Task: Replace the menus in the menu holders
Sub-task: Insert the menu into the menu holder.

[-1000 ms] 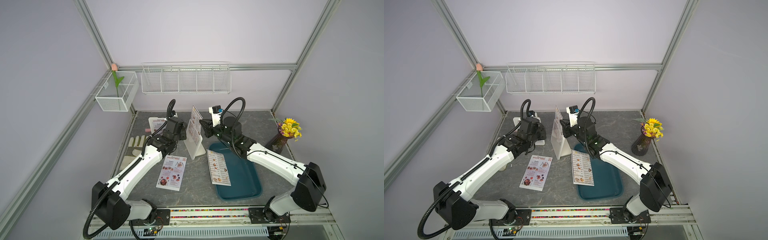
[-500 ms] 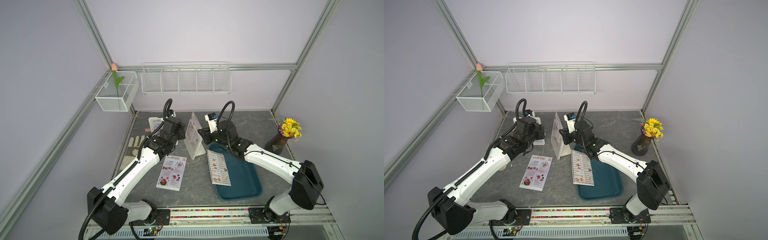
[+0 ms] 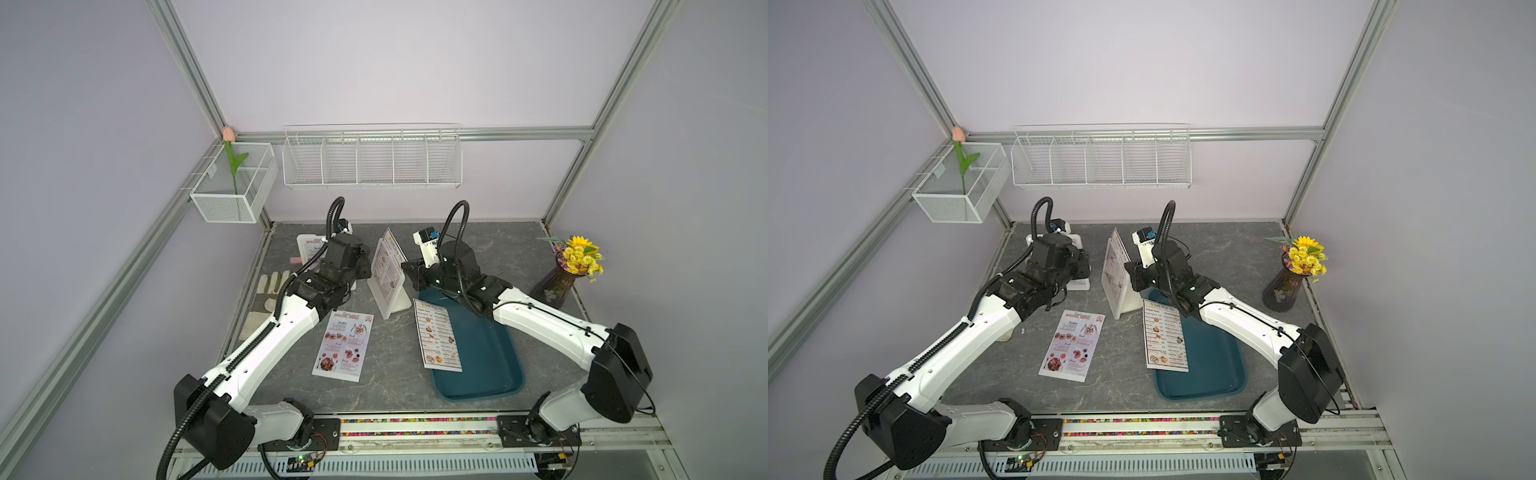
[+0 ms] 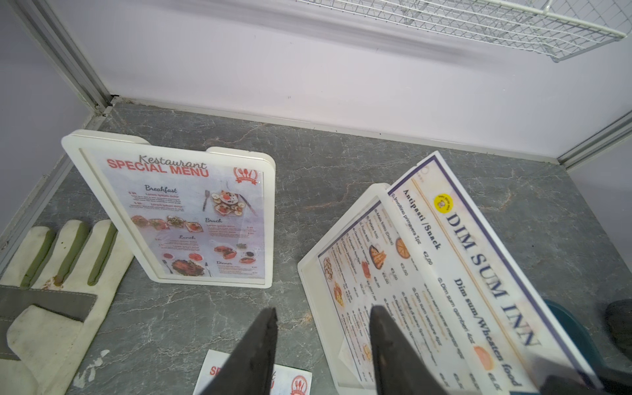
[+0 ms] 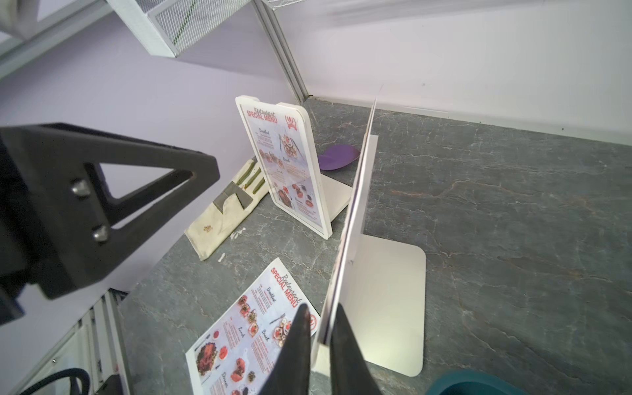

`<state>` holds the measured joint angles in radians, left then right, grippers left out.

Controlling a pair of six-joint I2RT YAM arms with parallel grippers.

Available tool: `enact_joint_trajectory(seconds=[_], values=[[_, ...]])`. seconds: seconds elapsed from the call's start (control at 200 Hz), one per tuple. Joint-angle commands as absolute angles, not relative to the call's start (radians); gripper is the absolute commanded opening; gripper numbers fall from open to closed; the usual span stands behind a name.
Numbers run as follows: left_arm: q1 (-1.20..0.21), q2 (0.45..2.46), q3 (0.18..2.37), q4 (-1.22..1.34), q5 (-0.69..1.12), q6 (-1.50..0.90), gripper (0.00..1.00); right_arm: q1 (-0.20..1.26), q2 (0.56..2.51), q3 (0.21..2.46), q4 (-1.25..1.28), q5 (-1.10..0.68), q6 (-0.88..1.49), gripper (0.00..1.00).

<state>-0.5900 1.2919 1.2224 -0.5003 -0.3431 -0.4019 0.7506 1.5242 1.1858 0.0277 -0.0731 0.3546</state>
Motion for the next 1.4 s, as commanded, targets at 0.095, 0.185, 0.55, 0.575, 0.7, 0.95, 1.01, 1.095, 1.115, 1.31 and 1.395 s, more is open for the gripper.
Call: enact_joint_trajectory(seconds=[0.095,0.185,0.55,0.575,0.7,0.95,1.01,1.095,1.115,1.31,1.395], values=[[-0.596,1.299,1.265,-0.511,-0.350,-0.394,0.47,0.747,1.531,1.215,0.016,-0.106,0.351,0.12],[-0.596,1.300,1.262,-0.510,-0.350,-0.395,0.47,0.748,1.542,1.224,0.006,-0.116,0.348,0.11],[-0.600,1.309,1.258,-0.503,-0.350,-0.398,0.47,0.755,1.595,1.253,-0.060,-0.133,0.332,0.16],[-0.600,1.311,1.258,-0.503,-0.350,-0.398,0.47,0.754,1.593,1.255,-0.062,-0.133,0.329,0.17],[-0.601,1.318,1.259,-0.502,-0.348,-0.399,0.47,0.741,1.571,1.259,-0.054,-0.109,0.327,0.19],[-0.606,1.334,1.263,-0.494,-0.348,-0.399,0.47,0.733,1.612,1.298,-0.037,-0.114,0.326,0.21],[-0.605,1.335,1.264,-0.495,-0.352,-0.394,0.47,0.729,1.620,1.304,-0.028,-0.118,0.327,0.19],[-0.605,1.337,1.265,-0.498,-0.359,-0.392,0.47,0.729,1.638,1.322,-0.033,-0.128,0.325,0.15],[-0.605,1.337,1.265,-0.499,-0.359,-0.391,0.47,0.729,1.643,1.326,-0.036,-0.131,0.325,0.15],[-0.605,1.339,1.262,-0.499,-0.365,-0.387,0.47,0.728,1.669,1.344,-0.058,-0.150,0.333,0.11],[-0.605,1.339,1.260,-0.499,-0.366,-0.386,0.47,0.727,1.669,1.344,-0.058,-0.157,0.336,0.11]])
